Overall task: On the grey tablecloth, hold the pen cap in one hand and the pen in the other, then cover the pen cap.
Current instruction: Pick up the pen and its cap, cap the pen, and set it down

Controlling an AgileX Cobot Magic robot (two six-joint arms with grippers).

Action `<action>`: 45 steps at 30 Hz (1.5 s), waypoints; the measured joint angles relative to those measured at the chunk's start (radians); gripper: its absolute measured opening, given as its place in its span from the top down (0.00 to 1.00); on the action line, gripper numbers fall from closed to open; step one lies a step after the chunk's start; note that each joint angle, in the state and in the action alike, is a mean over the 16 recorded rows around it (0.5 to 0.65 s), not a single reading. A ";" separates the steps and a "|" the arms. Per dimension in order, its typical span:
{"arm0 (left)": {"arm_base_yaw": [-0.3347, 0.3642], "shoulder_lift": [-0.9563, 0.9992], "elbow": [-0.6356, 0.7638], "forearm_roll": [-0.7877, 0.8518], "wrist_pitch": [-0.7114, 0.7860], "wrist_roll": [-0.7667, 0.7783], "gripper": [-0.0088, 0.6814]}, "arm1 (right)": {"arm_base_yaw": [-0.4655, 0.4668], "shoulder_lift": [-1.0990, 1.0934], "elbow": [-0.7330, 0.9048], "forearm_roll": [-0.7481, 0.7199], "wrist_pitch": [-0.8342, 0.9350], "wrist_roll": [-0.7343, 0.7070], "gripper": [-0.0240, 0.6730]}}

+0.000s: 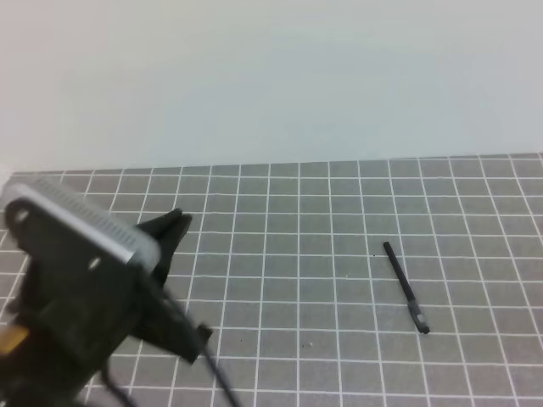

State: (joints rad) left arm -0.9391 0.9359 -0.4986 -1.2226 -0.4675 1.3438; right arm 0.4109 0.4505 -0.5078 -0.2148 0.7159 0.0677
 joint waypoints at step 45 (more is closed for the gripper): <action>-0.054 -0.258 0.204 -0.476 -0.078 0.081 0.99 | 0.000 -0.014 0.090 -0.049 -0.059 0.060 0.97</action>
State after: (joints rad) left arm -0.9926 0.6778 -0.2948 -1.6986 -0.5454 1.4249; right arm 0.4109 0.4370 -0.4173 -0.2641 0.6566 0.1281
